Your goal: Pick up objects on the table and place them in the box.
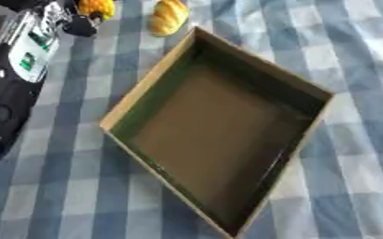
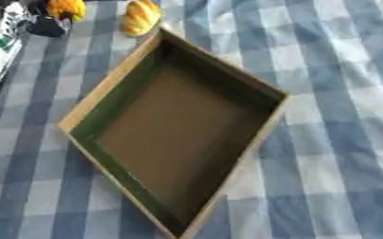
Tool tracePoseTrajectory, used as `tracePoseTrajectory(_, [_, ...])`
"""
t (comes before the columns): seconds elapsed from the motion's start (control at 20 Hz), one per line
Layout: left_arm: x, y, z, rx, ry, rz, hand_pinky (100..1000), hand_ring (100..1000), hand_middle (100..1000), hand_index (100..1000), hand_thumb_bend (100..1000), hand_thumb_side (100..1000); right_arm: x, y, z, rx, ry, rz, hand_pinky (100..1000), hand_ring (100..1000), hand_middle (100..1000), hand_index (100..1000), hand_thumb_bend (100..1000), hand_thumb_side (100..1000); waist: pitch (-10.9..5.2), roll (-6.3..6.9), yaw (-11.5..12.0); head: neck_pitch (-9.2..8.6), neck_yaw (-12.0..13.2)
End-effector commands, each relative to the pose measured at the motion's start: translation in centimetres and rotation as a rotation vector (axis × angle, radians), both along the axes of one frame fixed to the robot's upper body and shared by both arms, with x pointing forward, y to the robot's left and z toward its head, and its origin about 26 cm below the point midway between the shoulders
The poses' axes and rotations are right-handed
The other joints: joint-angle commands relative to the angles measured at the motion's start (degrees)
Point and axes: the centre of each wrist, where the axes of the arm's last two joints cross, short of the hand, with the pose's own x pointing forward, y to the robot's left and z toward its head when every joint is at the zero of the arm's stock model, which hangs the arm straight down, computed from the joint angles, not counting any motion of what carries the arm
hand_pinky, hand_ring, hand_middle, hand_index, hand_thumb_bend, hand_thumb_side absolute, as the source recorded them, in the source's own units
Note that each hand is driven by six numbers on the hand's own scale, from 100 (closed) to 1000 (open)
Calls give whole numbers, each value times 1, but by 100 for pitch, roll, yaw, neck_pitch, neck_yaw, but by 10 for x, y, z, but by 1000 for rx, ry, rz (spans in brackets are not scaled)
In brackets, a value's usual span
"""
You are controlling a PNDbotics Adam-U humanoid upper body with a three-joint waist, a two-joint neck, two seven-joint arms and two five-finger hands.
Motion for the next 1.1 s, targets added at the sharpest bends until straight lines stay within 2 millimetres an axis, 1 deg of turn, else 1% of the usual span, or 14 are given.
tracePoseTrajectory(0.05, [-26, -8, 30, 103, -81, -73, 633, 520, 470, 589, 142, 100, -4, -3, 6, 1, -21, -7, 811, 866, 647, 818, 225, 413, -248, -92, 89, 121, -136])
tracePoseTrajectory(0.2, [-53, -32, 37, 192, -116, -194, 635, 522, 471, 593, 138, 100, -5, -4, 3, 7, -12, -12, 811, 865, 648, 818, 226, 411, -383, -183, 243, 222, -280])
tracePoseTrajectory(0.35, [-89, -63, 40, 270, -167, -344, 636, 522, 470, 594, 132, 100, -6, -6, 1, 8, -8, -21, 811, 864, 649, 818, 226, 409, -495, -274, 379, 307, -406])
tracePoseTrajectory(0.6, [-154, -114, 34, 314, -258, -615, 627, 503, 469, 595, 104, 100, -7, -9, -1, 14, -6, -35, 812, 862, 651, 818, 229, 403, -669, -397, 561, 372, -521])
tracePoseTrajectory(0.65, [-161, -121, 31, 317, -267, -665, 625, 502, 469, 596, 103, 100, -7, -9, -1, 14, -7, -37, 812, 861, 651, 818, 229, 403, -699, -415, 589, 382, -534])
tracePoseTrajectory(0.75, [-167, -133, 23, 325, -283, -756, 629, 504, 469, 597, 114, 100, -7, -10, -1, 18, -10, -40, 812, 861, 652, 818, 229, 401, -758, -455, 640, 410, -573])
tracePoseTrajectory(0.85, [-167, -141, 15, 338, -295, -825, 634, 506, 464, 592, 124, 100, -7, -10, -2, 21, -9, -42, 812, 860, 652, 819, 231, 399, -808, -488, 690, 433, -633])
tracePoseTrajectory(0.95, [-166, -145, 5, 353, -270, -861, 632, 507, 466, 596, 127, 100, -8, -11, -2, 23, -8, -44, 812, 860, 653, 819, 232, 398, -840, -500, 725, 456, -670])
tracePoseTrajectory(1.1, [-163, -145, -15, 364, -175, -865, 627, 503, 461, 589, 108, 100, -8, -11, -3, 25, -8, -45, 812, 860, 653, 819, 232, 398, -861, -498, 746, 462, -706])
